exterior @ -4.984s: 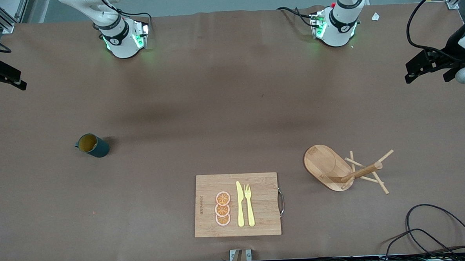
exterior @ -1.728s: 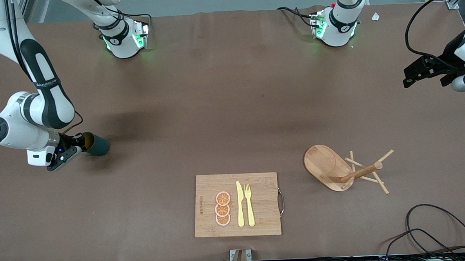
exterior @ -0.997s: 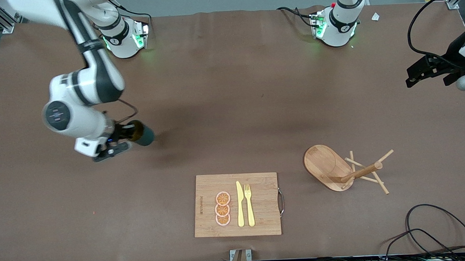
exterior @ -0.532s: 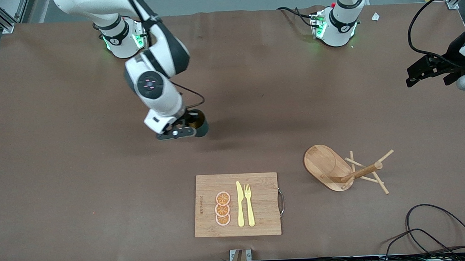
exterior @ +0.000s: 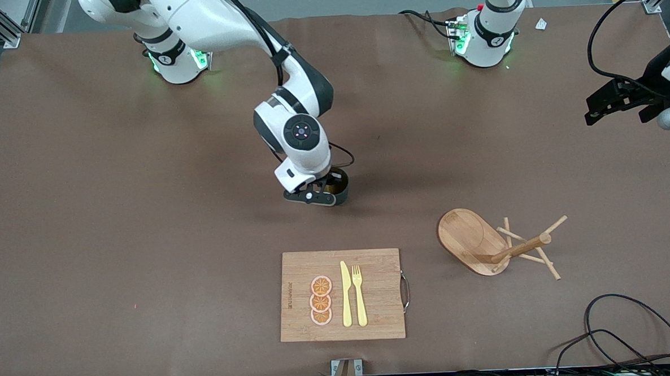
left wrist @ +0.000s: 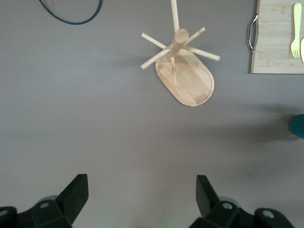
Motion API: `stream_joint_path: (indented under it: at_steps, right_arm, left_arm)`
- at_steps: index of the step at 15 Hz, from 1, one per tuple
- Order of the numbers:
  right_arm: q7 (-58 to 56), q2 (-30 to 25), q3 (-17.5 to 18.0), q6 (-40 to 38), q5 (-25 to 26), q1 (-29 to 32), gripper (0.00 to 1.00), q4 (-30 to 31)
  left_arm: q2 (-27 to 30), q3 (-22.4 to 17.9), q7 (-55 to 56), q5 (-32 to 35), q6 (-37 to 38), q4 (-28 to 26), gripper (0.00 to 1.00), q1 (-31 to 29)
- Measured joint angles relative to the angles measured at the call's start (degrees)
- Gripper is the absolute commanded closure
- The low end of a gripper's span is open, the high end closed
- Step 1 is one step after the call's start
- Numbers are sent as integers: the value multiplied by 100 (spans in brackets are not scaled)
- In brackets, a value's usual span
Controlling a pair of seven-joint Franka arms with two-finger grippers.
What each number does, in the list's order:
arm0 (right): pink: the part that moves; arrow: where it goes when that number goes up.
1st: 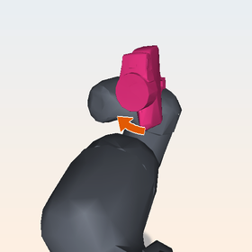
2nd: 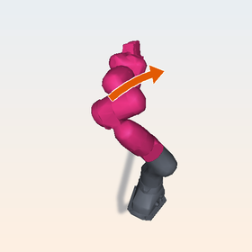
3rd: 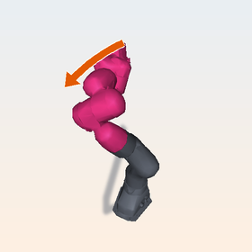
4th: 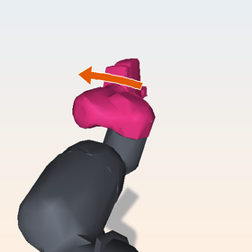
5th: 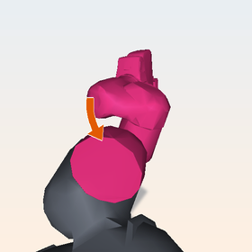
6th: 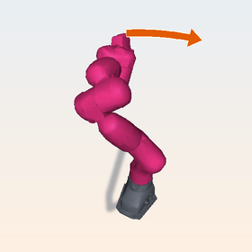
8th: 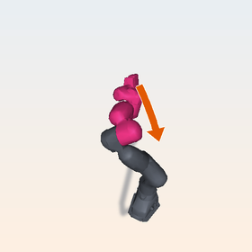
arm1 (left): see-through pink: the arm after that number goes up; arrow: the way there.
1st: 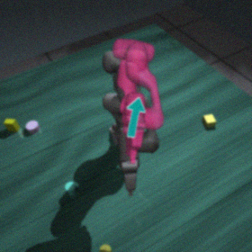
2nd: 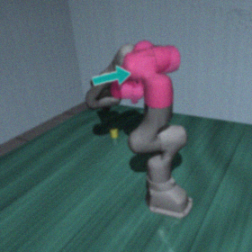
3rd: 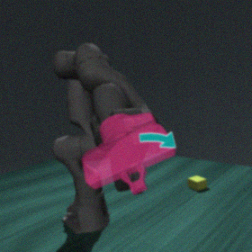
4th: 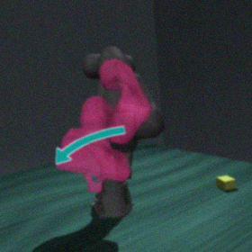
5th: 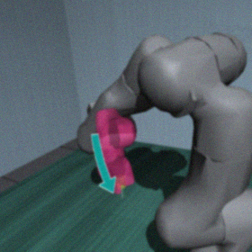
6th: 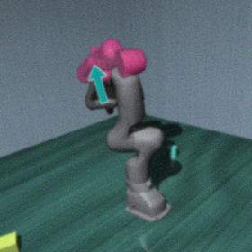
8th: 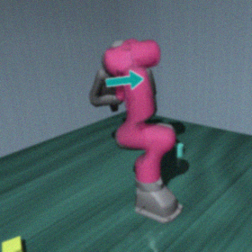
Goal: Pass cup and hang on rack
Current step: 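Carry the teal mug with the right gripper toward the table middle, then set the mug down and open the right gripper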
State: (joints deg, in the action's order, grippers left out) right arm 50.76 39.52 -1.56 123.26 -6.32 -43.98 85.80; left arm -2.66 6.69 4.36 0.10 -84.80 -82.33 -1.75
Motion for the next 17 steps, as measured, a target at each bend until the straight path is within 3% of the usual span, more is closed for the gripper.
stream_joint_path:
  at_steps: [4,5,6,7,13,17]
  right_arm:
    - [397,228,-1,-10,-1,-19,96,-329]
    - [442,264,0,-17,-2,-35,74,-386]
    - [482,308,0,-20,-2,-64,16,-433]
    - [511,349,0,-20,-2,-97,0,-464]
    - [548,429,-27,-99,-41,-160,0,-642]
    - [340,302,-83,-706,-55,-76,0,-838]
  left_arm:
    - [0,0,0,0,1,1,0,0]
    - [0,0,0,0,1,1,0,0]
    - [0,0,0,0,1,1,0,0]
    - [0,0,0,0,1,1,0,0]
    - [0,0,0,0,1,1,0,0]
    - [0,0,0,0,1,1,0,0]
